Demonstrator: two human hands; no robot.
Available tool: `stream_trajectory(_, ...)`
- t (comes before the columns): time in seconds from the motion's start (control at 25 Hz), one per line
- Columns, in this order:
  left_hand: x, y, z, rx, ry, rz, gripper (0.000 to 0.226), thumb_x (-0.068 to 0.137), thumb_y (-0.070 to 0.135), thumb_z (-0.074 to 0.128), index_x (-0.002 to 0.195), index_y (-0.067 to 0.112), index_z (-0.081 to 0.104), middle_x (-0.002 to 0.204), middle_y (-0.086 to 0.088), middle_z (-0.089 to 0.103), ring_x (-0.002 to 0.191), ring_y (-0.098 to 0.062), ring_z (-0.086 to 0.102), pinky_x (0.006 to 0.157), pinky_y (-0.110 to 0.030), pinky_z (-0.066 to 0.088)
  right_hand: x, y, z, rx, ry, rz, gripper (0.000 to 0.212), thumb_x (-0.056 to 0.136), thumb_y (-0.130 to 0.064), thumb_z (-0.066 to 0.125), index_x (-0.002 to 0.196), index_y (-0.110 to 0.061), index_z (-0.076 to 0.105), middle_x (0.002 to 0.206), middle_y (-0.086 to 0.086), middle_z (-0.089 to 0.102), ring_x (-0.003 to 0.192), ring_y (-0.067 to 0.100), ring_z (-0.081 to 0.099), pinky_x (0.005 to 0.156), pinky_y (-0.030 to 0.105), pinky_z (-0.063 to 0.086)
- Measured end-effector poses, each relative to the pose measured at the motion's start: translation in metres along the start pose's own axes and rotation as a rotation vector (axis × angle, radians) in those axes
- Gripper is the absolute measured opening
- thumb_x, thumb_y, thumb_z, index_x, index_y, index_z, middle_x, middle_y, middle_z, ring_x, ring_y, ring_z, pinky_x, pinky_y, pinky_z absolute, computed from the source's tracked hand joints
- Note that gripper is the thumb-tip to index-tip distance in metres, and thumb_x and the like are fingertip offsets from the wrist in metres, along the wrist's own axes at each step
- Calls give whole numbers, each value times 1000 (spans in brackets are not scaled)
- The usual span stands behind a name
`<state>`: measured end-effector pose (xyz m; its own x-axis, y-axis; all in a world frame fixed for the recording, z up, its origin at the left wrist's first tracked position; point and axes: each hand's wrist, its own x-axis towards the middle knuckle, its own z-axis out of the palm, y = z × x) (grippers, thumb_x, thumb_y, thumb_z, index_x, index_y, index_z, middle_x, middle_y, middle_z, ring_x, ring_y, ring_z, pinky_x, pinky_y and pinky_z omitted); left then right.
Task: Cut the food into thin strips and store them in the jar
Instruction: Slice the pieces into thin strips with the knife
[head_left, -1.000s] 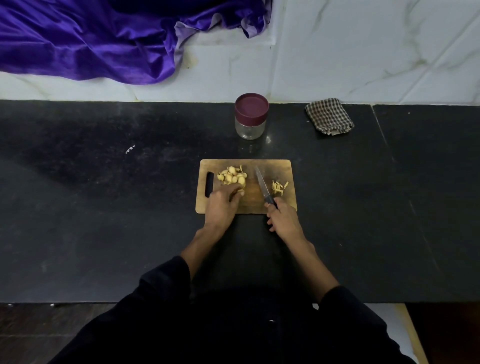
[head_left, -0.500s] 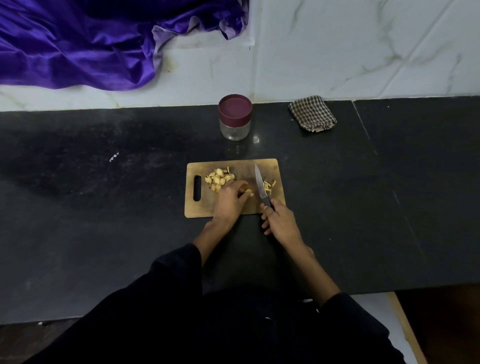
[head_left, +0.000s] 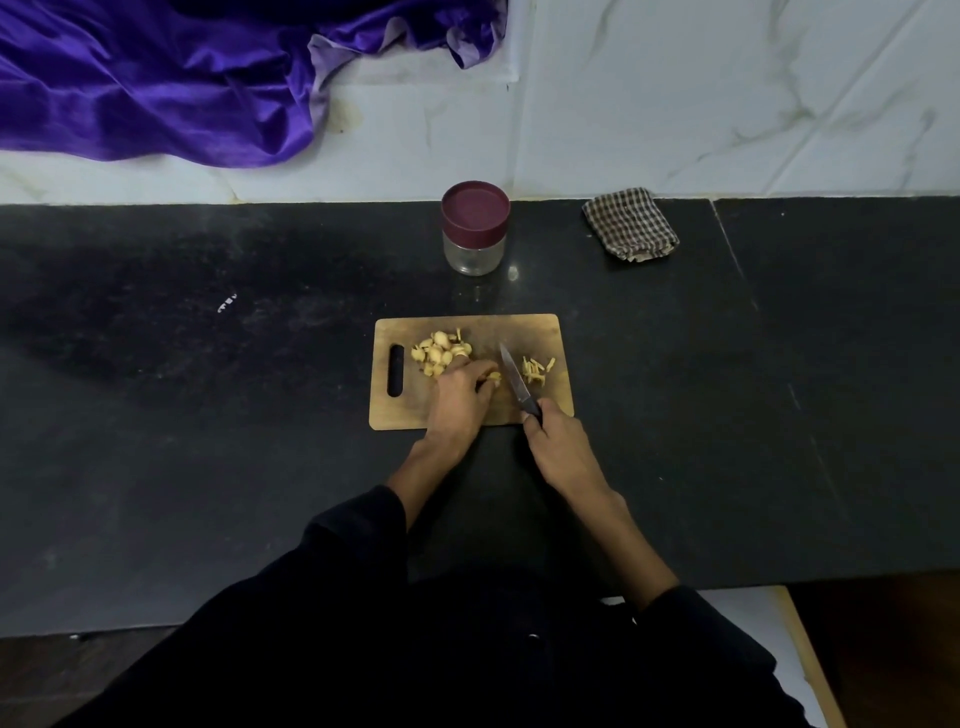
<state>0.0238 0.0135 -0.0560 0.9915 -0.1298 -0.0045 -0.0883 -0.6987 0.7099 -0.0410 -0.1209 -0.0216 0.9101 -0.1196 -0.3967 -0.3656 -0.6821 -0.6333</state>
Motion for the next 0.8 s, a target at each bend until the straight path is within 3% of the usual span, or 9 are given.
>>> stream_trajectory(0.16, 0, -1, 0, 42, -25, 1, 29, 89, 11, 61, 117, 17, 65, 114, -8, 58, 99, -19, 59, 89, -33, 50, 1, -5, 4, -55, -12, -27, 24, 104, -25, 42, 122, -13, 54, 105, 8, 65, 95, 24, 65, 85, 44, 53)
stream_trajectory(0.32, 3, -2, -6, 51, -81, 16, 34, 90, 7, 58, 123, 14, 62, 121, -7, 57, 107, -18, 57, 96, -24, 43, 2, -6, 5, -90, -10, -29, 24, 105, -24, 42, 121, -11, 54, 103, 9, 66, 94, 25, 65, 81, 41, 53)
stream_trajectory(0.6, 0, -2, -4, -24, -51, -5, 25, 82, 13, 70, 107, 13, 64, 101, -4, 64, 88, -10, 59, 77, -17, 46, 13, -17, -1, -127, -53, -31, 23, 104, -27, 42, 120, -13, 54, 103, 6, 62, 92, 20, 60, 79, 38, 50)
stream_trajectory(0.8, 0, -3, -9, -19, -88, 20, 30, 87, 13, 65, 116, 16, 63, 109, -2, 61, 91, -6, 55, 83, -15, 42, 8, -10, -4, -79, -14, 0, 24, 104, -25, 43, 123, -14, 53, 101, 6, 64, 93, 21, 63, 84, 45, 53)
